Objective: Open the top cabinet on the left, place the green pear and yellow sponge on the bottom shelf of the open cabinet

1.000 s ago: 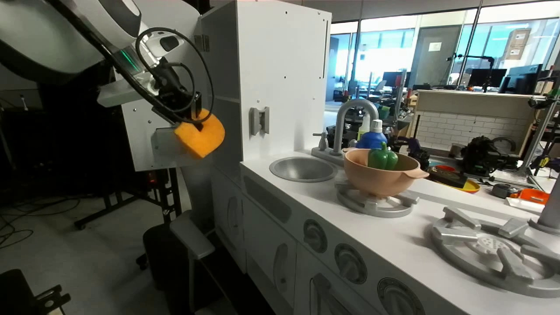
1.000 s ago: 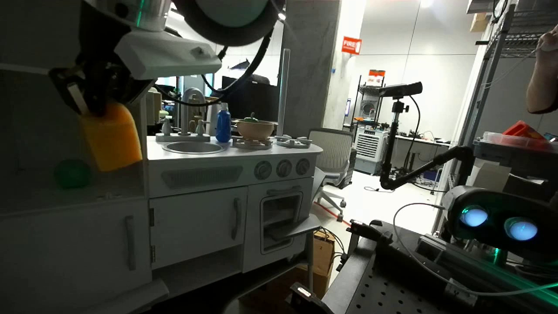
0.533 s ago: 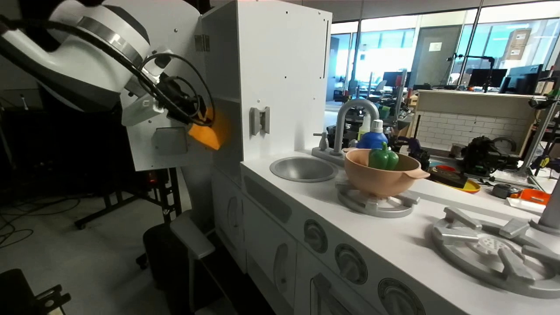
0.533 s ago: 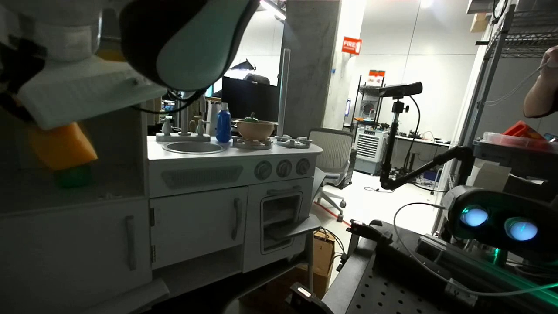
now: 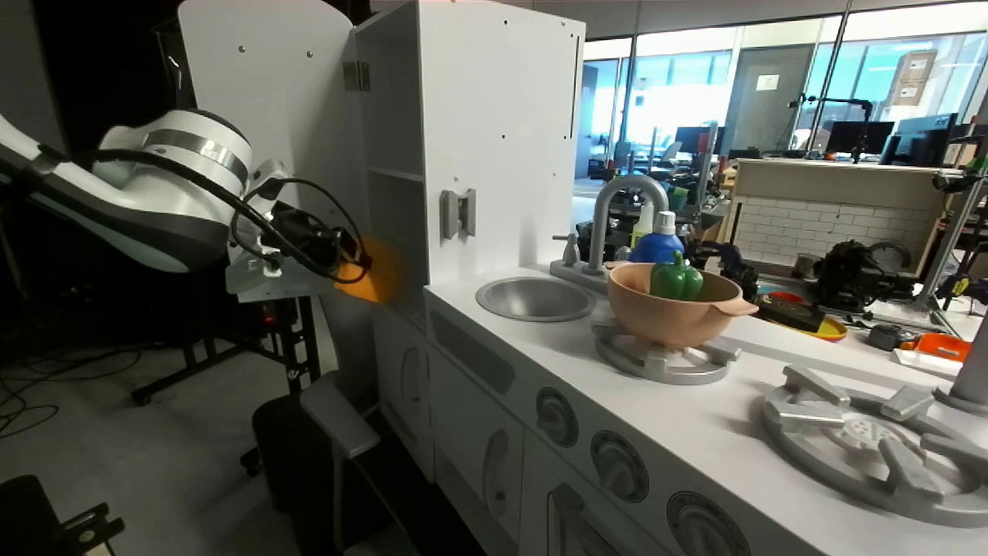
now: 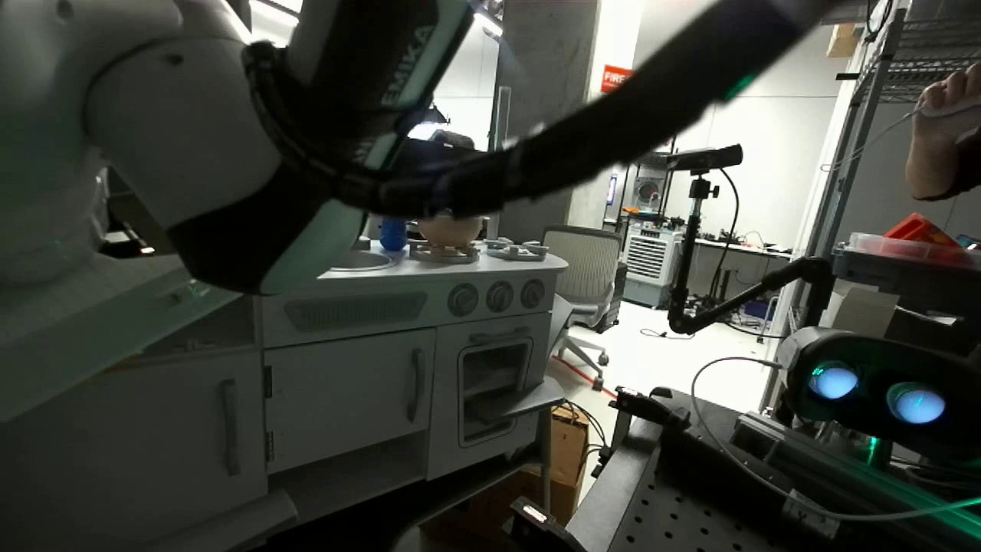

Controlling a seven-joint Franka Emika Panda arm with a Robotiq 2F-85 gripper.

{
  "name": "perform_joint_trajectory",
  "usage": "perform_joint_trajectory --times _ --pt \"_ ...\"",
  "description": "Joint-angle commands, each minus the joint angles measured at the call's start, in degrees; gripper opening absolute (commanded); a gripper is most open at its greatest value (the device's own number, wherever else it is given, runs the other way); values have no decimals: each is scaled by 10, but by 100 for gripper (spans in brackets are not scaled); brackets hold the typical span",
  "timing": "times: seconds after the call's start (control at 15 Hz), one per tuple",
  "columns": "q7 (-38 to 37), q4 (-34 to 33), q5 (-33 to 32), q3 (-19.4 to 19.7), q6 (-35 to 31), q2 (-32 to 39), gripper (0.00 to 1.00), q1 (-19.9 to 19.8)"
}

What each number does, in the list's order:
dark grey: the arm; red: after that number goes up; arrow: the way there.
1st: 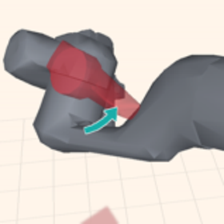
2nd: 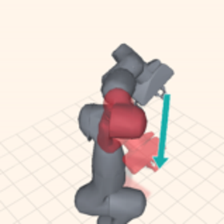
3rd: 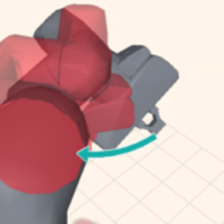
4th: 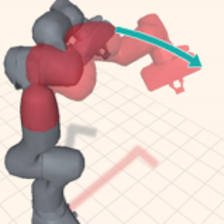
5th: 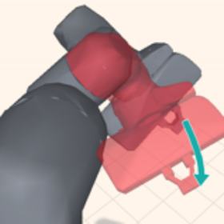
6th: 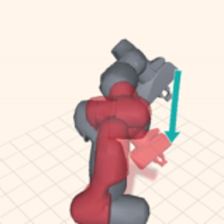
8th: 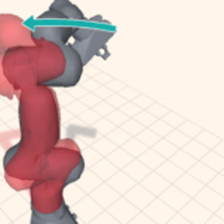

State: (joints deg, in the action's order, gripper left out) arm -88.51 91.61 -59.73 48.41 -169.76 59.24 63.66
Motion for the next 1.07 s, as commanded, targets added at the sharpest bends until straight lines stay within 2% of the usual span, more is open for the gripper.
perform_joint_trajectory --times 0.0,0.27,0.6,0.93,1.0 --pt "-40 -51 0 42 6 40 3 -14" --pt "-43 -103 16 51 26 71 3 -52" --pt "-12 -208 51 12 100 122 3 -126" --pt "20 -324 92 -18 174 180 3 -179" --pt "24 -341 99 -23 183 187 10 -187"
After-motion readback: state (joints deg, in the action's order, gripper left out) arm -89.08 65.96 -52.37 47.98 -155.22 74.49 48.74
